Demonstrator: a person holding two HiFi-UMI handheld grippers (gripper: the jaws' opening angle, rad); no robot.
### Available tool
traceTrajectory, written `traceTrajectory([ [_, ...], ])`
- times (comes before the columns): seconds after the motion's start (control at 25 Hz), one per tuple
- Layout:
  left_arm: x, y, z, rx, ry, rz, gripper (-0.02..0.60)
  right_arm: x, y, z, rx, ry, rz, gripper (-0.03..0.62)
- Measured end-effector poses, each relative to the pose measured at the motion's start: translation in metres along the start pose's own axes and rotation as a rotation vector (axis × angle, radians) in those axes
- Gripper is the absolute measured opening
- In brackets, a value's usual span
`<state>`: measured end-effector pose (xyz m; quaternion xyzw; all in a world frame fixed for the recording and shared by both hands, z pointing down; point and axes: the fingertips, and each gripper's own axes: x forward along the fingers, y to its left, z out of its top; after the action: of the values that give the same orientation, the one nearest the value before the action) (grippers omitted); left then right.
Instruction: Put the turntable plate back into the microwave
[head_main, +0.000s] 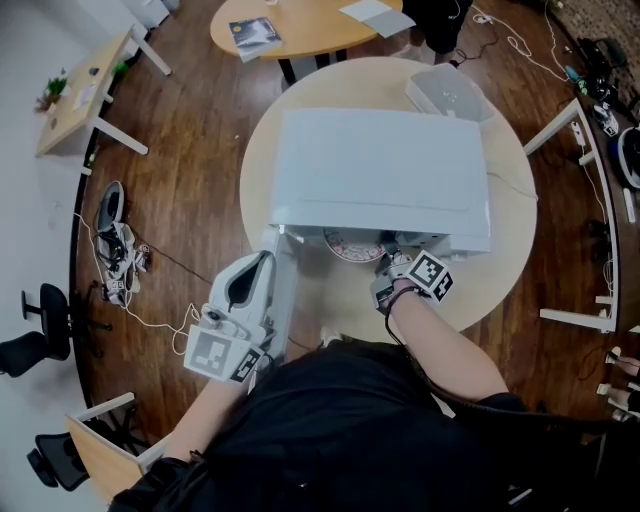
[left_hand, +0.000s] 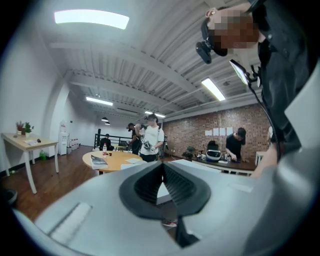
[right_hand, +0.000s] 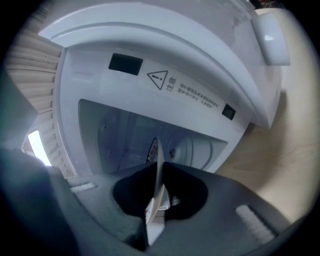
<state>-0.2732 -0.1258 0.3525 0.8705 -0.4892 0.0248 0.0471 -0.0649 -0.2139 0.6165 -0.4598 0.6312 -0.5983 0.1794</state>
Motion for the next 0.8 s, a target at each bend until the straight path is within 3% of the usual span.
traceTrajectory([
  [0.8, 0.007, 0.006, -0.009, -0.019, 0.037, -0.032, 0.003, 0.024, 0.002, 0.006, 0.019, -0.040, -0.013, 0.020],
])
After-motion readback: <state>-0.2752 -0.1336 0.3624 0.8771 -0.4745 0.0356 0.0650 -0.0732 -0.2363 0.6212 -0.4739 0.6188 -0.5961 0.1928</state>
